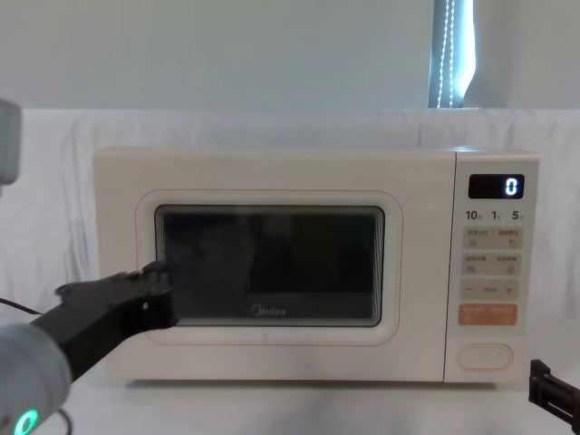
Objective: Press the button to open the microwave door with one hand; close the microwave door with the other hand.
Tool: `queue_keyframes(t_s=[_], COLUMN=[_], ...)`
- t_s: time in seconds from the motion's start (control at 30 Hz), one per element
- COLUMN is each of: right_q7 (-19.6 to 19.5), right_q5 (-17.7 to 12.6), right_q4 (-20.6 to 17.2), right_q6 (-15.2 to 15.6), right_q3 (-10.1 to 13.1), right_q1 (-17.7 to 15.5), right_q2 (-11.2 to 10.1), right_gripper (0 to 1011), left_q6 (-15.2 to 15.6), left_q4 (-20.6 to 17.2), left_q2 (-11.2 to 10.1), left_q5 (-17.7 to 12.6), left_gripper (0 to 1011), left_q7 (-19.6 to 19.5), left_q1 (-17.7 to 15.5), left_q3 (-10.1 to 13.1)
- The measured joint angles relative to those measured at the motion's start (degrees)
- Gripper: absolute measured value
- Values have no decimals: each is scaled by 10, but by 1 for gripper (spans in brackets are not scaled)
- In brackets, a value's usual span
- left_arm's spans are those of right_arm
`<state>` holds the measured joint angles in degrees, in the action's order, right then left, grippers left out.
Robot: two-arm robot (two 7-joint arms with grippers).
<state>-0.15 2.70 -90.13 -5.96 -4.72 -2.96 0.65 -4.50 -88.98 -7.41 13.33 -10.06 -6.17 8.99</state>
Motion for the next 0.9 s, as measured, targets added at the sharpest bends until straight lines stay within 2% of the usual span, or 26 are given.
queue_keyframes(t_s=[0.4, 0.9], right_q7=[0, 0], right_q5=[0, 0], right_q4=[0, 0], right_q6=[0, 0], right_q3=[0, 0], right_q1=[0, 0], right_q2=[0, 0], right_gripper=[1002, 1002], left_q6=[-18, -20], left_q4=[-16, -18], left_q2=[-7, 8], left_q5=[6, 9], left_gripper=[0, 0], left_q7=[5, 23], left_q1=[47, 79], left_q3=[-27, -44])
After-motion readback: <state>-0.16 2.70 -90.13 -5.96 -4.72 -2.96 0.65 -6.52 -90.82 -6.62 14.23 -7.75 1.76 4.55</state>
